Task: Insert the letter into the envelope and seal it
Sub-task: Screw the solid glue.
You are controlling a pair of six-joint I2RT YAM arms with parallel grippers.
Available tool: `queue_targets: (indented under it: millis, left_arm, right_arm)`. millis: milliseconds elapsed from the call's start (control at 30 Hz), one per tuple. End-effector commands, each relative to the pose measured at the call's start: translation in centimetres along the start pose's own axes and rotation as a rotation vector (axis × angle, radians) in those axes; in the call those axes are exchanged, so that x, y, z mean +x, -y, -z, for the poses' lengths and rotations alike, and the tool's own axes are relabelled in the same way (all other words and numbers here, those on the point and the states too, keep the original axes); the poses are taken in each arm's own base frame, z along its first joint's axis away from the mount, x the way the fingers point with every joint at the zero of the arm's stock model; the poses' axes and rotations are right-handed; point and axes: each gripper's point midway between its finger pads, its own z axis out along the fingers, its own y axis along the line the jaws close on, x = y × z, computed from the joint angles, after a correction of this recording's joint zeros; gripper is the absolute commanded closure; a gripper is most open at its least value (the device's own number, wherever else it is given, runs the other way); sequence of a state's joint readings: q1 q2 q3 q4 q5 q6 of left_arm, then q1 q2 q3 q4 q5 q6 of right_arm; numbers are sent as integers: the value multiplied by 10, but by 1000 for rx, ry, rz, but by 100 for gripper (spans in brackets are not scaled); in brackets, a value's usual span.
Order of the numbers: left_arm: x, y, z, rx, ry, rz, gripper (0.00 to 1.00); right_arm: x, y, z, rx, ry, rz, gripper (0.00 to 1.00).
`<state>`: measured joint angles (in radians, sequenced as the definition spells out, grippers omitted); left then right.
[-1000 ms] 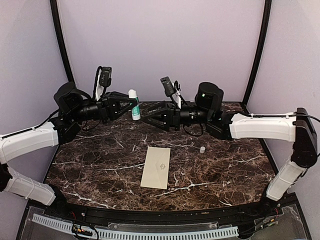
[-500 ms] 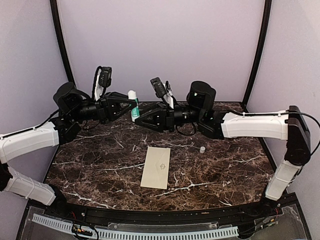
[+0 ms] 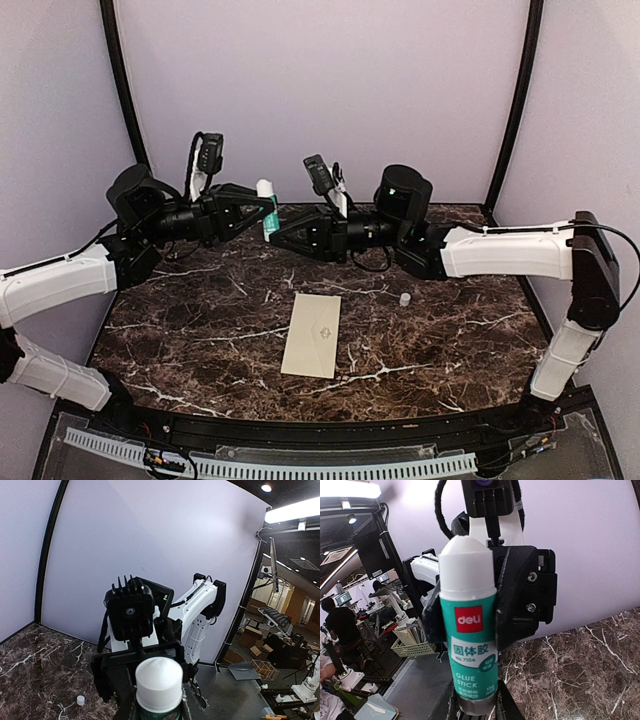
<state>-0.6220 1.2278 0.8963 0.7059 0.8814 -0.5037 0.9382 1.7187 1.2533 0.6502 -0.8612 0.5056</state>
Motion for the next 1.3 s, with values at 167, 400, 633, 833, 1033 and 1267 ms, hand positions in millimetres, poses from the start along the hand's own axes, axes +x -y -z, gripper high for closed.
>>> queue_targets:
  millis: [167,400,633,833,1033,1267]
  left_arm:
    - [6,-37,5,-302,-26,-111,100]
    - [33,-70,4,-580,-132,-167,100]
    - [50,-94,9,-704,-163,-89,100]
    - [57,-103,11,-742,-173,-54,100]
    - [56,-103,11,-743,-168,-36,100]
    - [25,-98,22,-737,-107,-49,100]
  right_arm:
    - [-22,24,14,230,55,22,90]
    - [-34,72,19,547,39,6,90]
    - [-48,107,19,861,67,1,91]
    - [-47,121,8,997,74,-2,91]
    - [-51,110,5,960,83,28,87]
    - [-49,71,28,757,93,86,30]
